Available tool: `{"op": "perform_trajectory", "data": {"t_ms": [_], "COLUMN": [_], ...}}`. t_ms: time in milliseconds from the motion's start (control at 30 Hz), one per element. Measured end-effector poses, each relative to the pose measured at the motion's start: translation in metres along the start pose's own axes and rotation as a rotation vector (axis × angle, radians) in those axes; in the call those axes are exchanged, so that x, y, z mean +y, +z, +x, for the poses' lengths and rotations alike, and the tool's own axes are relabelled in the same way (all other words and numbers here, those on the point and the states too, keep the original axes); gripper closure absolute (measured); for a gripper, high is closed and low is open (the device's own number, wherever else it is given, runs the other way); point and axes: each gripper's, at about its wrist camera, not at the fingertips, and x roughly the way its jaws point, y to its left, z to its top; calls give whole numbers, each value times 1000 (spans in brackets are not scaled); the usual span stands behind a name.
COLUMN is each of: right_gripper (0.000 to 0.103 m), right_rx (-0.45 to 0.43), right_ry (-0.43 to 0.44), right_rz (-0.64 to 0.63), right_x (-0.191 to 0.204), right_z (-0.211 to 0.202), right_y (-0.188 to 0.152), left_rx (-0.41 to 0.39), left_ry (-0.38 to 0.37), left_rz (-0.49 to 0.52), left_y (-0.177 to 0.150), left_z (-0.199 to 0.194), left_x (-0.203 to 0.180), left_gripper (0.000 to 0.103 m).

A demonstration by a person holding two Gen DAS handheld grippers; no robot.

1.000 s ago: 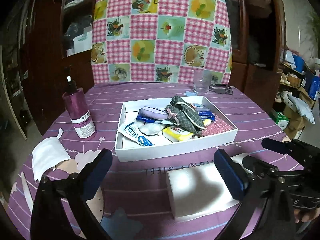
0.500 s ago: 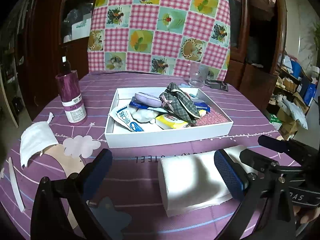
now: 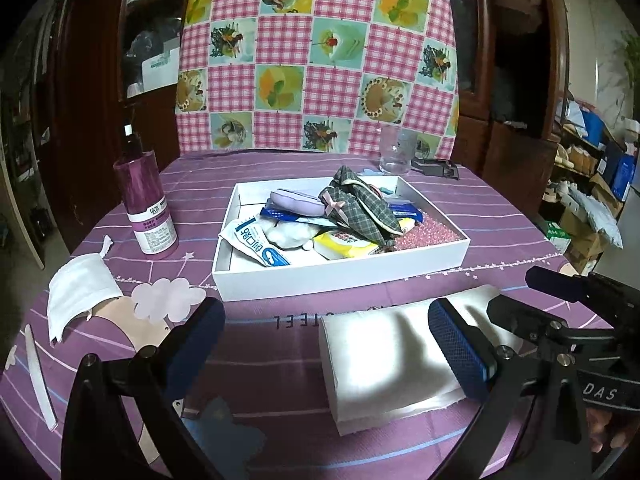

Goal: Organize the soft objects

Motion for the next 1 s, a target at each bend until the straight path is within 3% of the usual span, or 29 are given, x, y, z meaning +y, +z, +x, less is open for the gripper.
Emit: {"op": "perform_trajectory", "data": {"t_ms": [367, 667, 867, 1000], "right_gripper": [33, 33, 32, 25], "right_rx": [-43, -57, -59, -50], "right_ry": [-11, -118, -115, -127], "right_rz": [-1, -96, -88, -76], "right_x": [2, 10, 8, 5], "right_z": [-6, 8, 4, 4], "right_y": [1, -8, -7, -7], "left_rx": [-17, -15, -9, -5], "left_ry": [3, 46, 94, 88], "left_rz": [-6, 7, 40, 31], "left_y": [0, -5, -10, -10], "left_z": [-2, 7, 16, 17], "left_x": [0, -2, -7, -5], "left_gripper": [0, 0, 0, 0]}}
